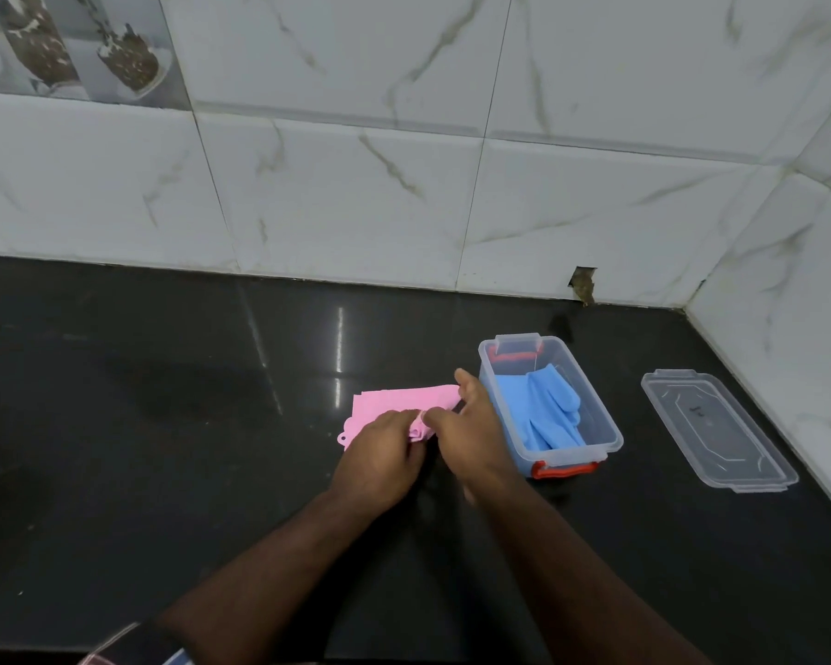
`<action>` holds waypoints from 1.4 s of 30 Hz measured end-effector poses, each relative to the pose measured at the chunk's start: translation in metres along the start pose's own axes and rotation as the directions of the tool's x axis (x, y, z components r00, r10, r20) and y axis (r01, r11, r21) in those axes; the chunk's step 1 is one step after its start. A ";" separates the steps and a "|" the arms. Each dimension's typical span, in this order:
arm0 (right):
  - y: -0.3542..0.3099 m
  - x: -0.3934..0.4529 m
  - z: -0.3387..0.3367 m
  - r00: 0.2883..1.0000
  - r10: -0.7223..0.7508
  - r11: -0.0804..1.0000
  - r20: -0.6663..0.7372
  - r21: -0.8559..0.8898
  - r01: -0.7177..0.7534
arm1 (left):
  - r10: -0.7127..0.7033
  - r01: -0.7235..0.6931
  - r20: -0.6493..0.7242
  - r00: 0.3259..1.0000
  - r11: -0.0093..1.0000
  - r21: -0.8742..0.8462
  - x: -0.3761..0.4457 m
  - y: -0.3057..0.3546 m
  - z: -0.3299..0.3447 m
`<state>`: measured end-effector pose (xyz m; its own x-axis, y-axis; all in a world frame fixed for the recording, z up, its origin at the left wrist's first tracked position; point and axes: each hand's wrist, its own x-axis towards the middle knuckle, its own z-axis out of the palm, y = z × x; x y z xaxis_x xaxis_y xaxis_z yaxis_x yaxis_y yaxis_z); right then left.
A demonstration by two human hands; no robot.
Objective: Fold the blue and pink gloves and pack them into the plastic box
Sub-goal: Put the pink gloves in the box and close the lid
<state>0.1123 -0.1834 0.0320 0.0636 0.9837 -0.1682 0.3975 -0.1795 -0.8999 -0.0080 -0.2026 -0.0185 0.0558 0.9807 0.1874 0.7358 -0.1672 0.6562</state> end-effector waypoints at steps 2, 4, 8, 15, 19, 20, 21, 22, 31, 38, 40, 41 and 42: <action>0.000 0.002 -0.007 1.000 -0.009 0.998 -0.001 0.066 0.009 | -0.031 0.031 -0.014 0.999 0.999 -0.028 0.005 0.003 -0.013; -0.001 0.006 -0.017 1.000 -0.014 0.989 -0.008 0.144 0.014 | -0.074 0.070 -0.052 0.996 0.995 -0.078 0.011 0.006 -0.029; -0.005 0.019 -0.039 0.998 -0.050 0.960 0.037 0.277 0.038 | -0.238 0.202 -0.050 0.970 0.901 -0.384 0.026 0.017 -0.068; -0.021 0.037 -0.070 0.887 -0.183 0.856 0.424 0.512 -0.068 | -0.354 0.391 0.279 0.892 0.299 -0.871 0.043 0.043 -0.099; -0.010 0.036 -0.076 0.810 -0.152 0.791 0.566 0.561 -0.244 | -0.332 0.454 0.383 0.862 0.173 -0.874 0.049 0.040 -0.087; -0.007 0.035 -0.076 0.809 -0.143 0.799 0.571 0.549 -0.246 | -0.353 0.466 0.387 0.852 0.173 -0.868 0.050 0.039 -0.085; -0.004 0.034 -0.077 0.817 -0.125 0.818 0.563 0.525 -0.236 | -0.375 0.483 0.394 0.839 0.179 -0.857 0.050 0.037 -0.082; -0.004 0.035 -0.078 0.832 -0.100 0.844 0.546 0.490 -0.219 | -0.400 0.499 0.397 0.826 0.194 -0.845 0.051 0.037 -0.079; 0.005 0.051 -0.090 0.976 -0.013 0.977 0.218 0.209 -0.033 | -0.445 0.636 0.462 0.768 0.438 -0.636 0.057 0.049 -0.065; 0.007 0.052 -0.109 0.980 -0.132 0.986 0.148 -0.083 0.145 | -0.314 0.598 0.519 0.795 0.549 -0.584 0.064 0.071 -0.056; 0.004 0.053 -0.116 0.975 -0.178 0.956 0.136 -0.213 0.204 | -0.310 0.571 0.491 0.814 0.581 -0.580 0.069 0.079 -0.050; 0.003 0.053 -0.120 0.971 -0.200 0.926 0.127 -0.300 0.230 | -0.305 0.559 0.481 0.822 0.593 -0.579 0.072 0.084 -0.046; 0.002 0.052 -0.123 0.965 -0.234 0.887 0.117 -0.380 0.261 | -0.299 0.547 0.472 0.829 0.604 -0.579 0.075 0.089 -0.043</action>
<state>0.2288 -0.1312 0.0709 -0.1385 0.9904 0.0008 0.7173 0.1009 -0.6894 0.0326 -0.1480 0.0849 0.1449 0.9112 -0.3856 0.0839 0.3770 0.9224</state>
